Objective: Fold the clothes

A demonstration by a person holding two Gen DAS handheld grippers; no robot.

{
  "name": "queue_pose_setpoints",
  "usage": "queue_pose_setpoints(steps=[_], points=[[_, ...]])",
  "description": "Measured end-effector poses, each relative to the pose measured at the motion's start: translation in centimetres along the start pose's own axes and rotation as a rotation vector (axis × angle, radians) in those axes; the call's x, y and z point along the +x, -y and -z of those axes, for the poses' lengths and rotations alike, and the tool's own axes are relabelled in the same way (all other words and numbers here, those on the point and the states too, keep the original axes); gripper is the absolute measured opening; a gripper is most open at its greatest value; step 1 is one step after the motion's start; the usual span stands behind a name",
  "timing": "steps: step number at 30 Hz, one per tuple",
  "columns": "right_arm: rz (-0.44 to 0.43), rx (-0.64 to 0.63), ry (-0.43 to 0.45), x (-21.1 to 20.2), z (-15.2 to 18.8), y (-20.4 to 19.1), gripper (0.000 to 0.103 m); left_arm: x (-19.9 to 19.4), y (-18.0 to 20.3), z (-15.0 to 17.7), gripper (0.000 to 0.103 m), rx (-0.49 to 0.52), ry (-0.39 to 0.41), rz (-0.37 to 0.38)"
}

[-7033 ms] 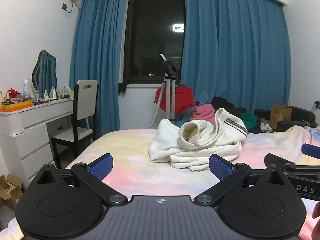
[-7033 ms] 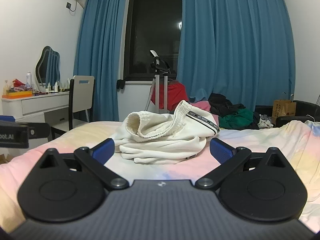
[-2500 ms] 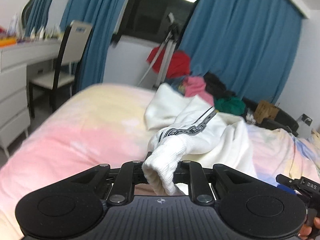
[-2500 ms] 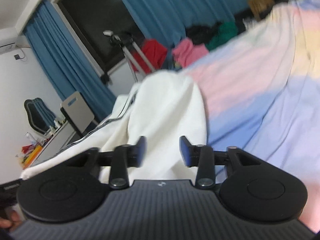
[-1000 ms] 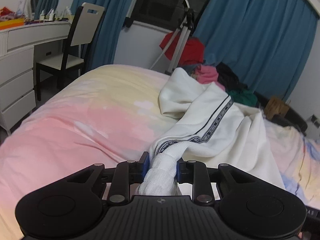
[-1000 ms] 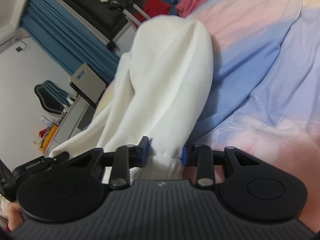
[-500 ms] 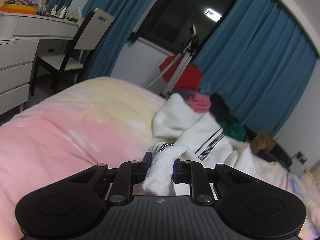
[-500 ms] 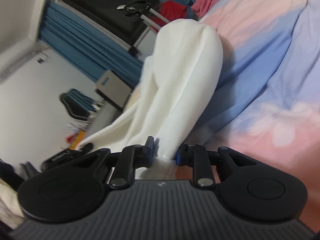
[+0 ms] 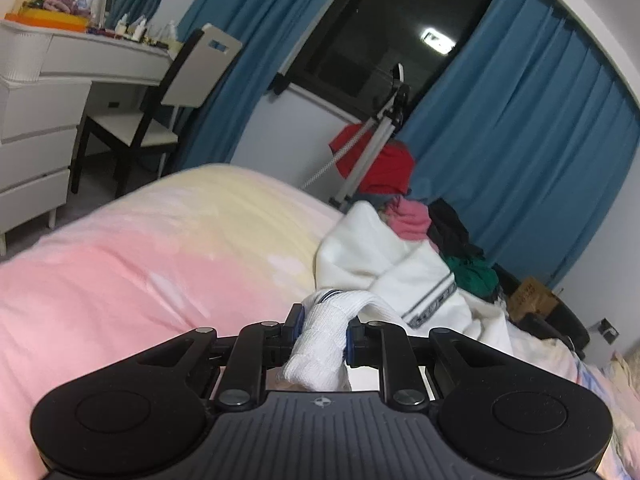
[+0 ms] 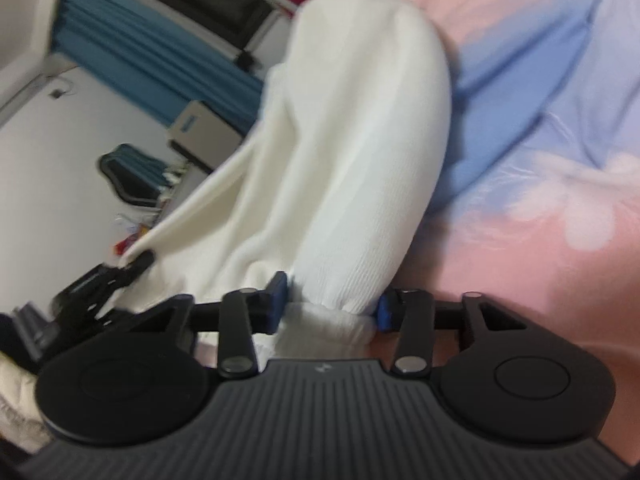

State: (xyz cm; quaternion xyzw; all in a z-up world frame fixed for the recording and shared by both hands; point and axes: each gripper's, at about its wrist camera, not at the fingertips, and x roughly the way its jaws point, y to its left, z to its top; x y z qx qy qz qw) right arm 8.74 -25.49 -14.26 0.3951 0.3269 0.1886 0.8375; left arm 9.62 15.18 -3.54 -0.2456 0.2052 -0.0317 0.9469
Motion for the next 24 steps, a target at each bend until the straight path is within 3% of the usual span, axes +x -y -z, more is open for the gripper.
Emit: queue_pose_setpoints(steps=[1, 2, 9, 11, 16, 18, 21, 24], points=[[-0.015, -0.010, 0.002, -0.2, 0.1, -0.5, 0.031, -0.2, 0.1, -0.5, 0.020, -0.001, 0.014, 0.006], [-0.036, 0.004, 0.006, -0.4, 0.2, -1.0, 0.029, -0.4, 0.1, -1.3, 0.019, 0.002, 0.028, 0.009], [-0.167, -0.021, -0.049, 2.5, 3.7, -7.4, 0.023, -1.4, -1.5, -9.8, 0.018, -0.015, 0.099, -0.028], [-0.226, -0.023, -0.076, 4.8, 5.0, -10.0, 0.023, -0.9, -2.2, -12.9, 0.018, 0.006, 0.112, -0.083], [-0.368, 0.010, -0.177, 13.6, 8.2, -15.6, 0.023, 2.8, -4.1, -19.1, 0.018, 0.140, 0.125, -0.308], [-0.383, 0.000, -0.218, 16.3, 9.8, -17.1, 0.023, 5.8, -5.6, -19.1, 0.019, 0.171, 0.071, -0.362], [-0.325, -0.049, -0.280, 20.7, 11.9, -18.2, 0.023, 10.2, -8.0, -19.1, 0.019, 0.216, -0.011, -0.443], [-0.306, -0.090, -0.304, 21.9, 12.3, -18.2, 0.025, 12.7, -9.6, -17.7, 0.022, 0.221, -0.045, -0.462]])
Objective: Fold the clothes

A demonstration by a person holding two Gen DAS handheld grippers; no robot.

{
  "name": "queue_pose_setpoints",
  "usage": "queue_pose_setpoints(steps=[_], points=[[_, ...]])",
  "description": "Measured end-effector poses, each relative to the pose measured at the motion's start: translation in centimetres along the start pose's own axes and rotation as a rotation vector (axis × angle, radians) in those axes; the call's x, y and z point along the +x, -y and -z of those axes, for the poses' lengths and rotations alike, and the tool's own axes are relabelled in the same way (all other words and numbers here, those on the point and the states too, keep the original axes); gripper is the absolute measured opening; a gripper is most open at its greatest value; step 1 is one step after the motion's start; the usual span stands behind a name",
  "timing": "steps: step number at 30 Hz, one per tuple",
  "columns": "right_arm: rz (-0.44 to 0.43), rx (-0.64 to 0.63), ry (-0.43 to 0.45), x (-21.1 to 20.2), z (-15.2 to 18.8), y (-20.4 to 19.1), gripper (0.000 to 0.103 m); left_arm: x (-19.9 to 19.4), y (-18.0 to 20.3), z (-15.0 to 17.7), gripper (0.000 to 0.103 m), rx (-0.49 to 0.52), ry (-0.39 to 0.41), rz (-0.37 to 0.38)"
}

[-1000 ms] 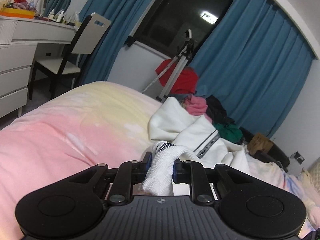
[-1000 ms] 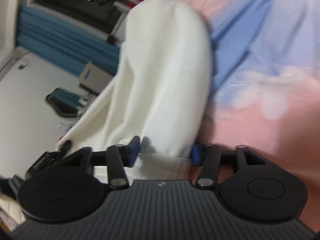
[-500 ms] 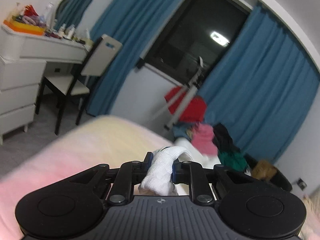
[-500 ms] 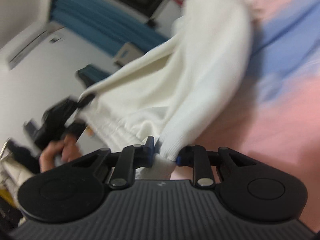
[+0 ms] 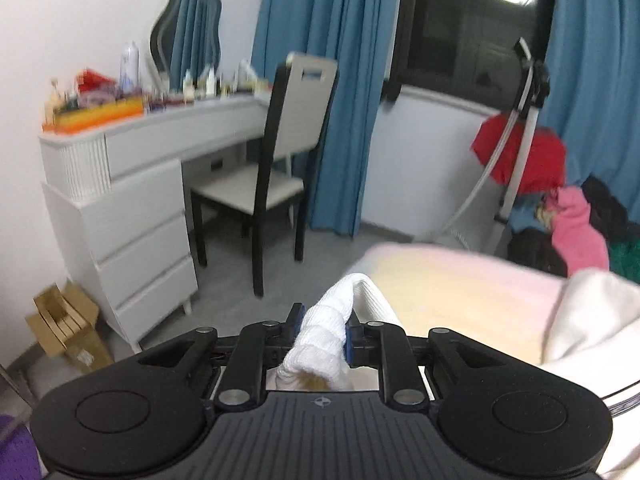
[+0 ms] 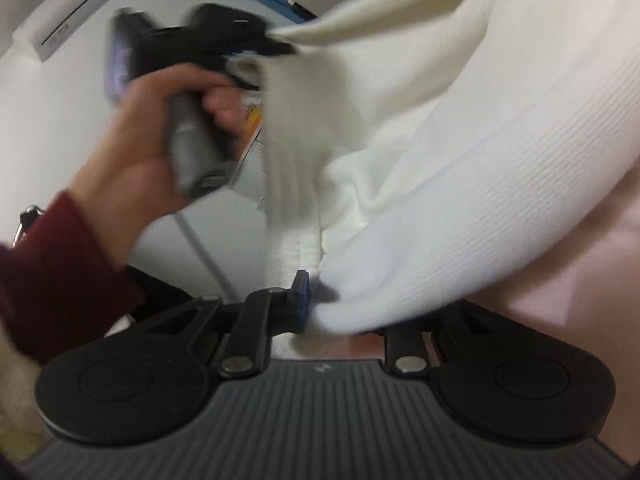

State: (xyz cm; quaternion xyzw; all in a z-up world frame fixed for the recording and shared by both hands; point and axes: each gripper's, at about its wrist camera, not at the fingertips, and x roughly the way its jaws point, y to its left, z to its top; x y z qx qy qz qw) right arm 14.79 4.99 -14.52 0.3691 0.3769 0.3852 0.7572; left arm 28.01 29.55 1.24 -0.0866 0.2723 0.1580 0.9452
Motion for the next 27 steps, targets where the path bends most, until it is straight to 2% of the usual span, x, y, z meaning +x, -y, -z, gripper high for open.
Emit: queue_pose_setpoints(steps=[4, 5, 6, 7, 8, 9, 10, 14, 18, 23, 27], points=[[0.014, -0.048, -0.037, -0.6, -0.8, -0.3, 0.031, 1.1, -0.4, 1.4, 0.030, -0.005, -0.005, 0.009], [0.022, -0.067, -0.055, -1.0, -1.1, -0.5, 0.039, 0.8, -0.6, 1.5, 0.041, -0.008, -0.005, 0.006], [0.038, -0.094, -0.059, -1.7, -1.5, -0.9, 0.047, 0.5, -0.7, 1.6, 0.056, -0.011, -0.008, 0.002], [0.055, -0.121, -0.063, -2.5, -1.9, -1.3, 0.069, -0.2, -0.8, 1.7, 0.062, -0.013, -0.007, -0.008], [0.071, -0.147, -0.068, -3.3, -2.2, -1.8, 0.086, -1.1, -1.0, 1.9, 0.074, -0.013, 0.000, -0.021], [0.087, -0.174, -0.072, -4.0, -2.6, -2.2, 0.088, -2.1, -1.1, 2.1, 0.085, -0.012, 0.012, -0.033], [0.103, -0.200, -0.075, -4.8, -3.0, -2.6, 0.087, -3.5, -1.2, 2.2, 0.088, -0.010, 0.030, -0.039], [0.174, -0.276, -0.029, -9.6, -4.1, -4.1, 0.086, -9.2, -0.4, 2.5, 0.088, 0.036, 0.050, 0.004], [0.265, -0.362, 0.079, -20.2, -3.2, -3.8, 0.086, -14.9, 2.2, 3.9, 0.088, 0.101, 0.090, 0.056], [0.443, -0.440, 0.225, -28.1, -4.2, -4.4, 0.086, -19.8, 8.4, 7.7, 0.088, 0.172, 0.105, 0.189], [0.603, -0.491, 0.349, -32.9, -4.3, -3.4, 0.086, -20.4, 15.2, 10.8, 0.087, 0.243, 0.107, 0.271]])
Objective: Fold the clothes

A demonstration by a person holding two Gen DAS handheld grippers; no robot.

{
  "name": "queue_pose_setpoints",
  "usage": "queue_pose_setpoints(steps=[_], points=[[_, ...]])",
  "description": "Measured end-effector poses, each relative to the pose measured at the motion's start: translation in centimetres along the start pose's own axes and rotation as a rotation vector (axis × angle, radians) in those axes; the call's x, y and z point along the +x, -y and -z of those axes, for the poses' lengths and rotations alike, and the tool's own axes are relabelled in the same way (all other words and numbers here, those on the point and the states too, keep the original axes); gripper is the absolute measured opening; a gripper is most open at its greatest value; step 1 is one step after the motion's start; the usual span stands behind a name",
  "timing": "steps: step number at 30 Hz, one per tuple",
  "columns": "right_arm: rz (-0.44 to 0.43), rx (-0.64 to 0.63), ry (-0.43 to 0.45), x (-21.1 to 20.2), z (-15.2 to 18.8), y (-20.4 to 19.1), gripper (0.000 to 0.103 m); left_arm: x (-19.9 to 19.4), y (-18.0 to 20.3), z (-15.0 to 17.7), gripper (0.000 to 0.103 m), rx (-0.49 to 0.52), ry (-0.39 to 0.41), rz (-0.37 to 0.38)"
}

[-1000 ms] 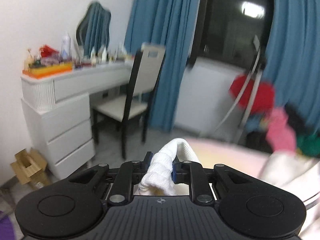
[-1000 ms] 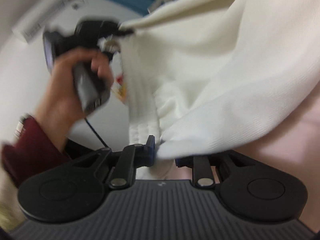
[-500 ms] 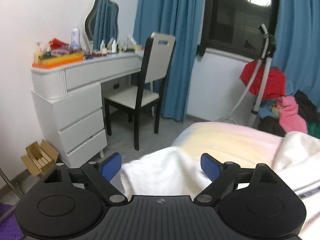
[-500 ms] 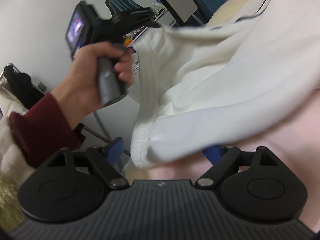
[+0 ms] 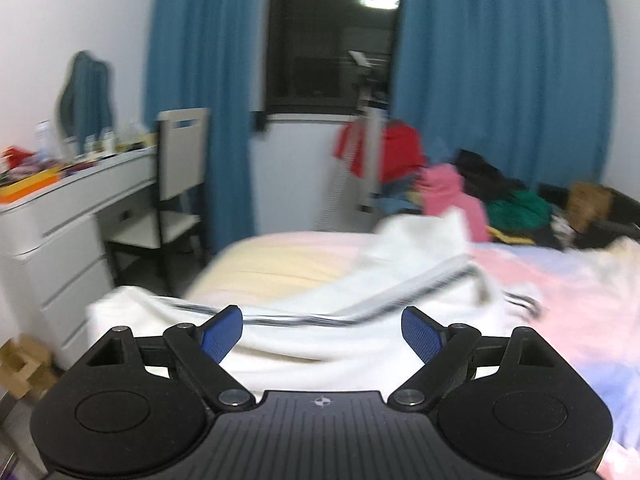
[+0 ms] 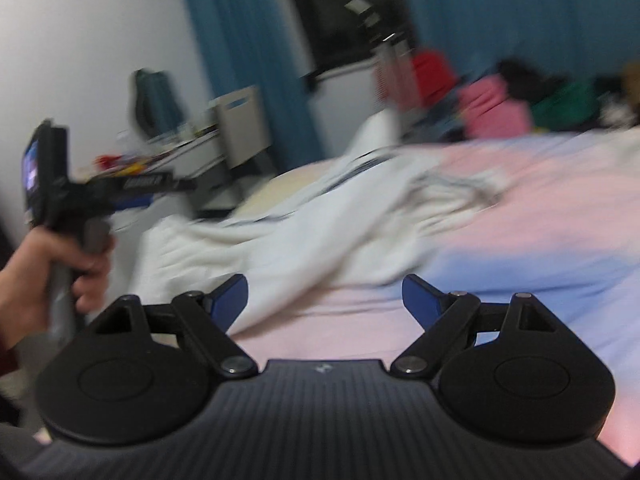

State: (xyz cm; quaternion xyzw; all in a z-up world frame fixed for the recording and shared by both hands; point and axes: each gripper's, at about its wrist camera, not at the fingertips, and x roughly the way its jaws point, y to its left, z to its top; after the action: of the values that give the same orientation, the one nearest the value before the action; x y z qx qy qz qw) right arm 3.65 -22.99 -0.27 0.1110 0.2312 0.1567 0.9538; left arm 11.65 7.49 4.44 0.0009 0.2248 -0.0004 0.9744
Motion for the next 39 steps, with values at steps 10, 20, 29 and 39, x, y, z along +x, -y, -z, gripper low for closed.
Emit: queue_pose_setpoints(steps=[10, 20, 29, 39], points=[[0.215, 0.075, 0.069, 3.0, 1.8, 6.0, 0.086, 10.8, 16.8, 0.4, 0.071, 0.176, -0.002, 0.107], [0.241, 0.157, -0.017, 10.4, 2.7, 10.7, 0.086, 24.9, 26.1, 0.8, 0.018, 0.323, -0.091, 0.030], [0.249, 0.273, -0.044, 12.5, 3.8, 12.6, 0.086, 19.1, 24.3, 0.6, 0.002, 0.388, -0.010, 0.100], [0.181, 0.363, 0.058, 8.6, 3.2, 12.4, 0.086, -1.6, 18.2, 3.2, 0.002, 0.269, 0.105, 0.342]])
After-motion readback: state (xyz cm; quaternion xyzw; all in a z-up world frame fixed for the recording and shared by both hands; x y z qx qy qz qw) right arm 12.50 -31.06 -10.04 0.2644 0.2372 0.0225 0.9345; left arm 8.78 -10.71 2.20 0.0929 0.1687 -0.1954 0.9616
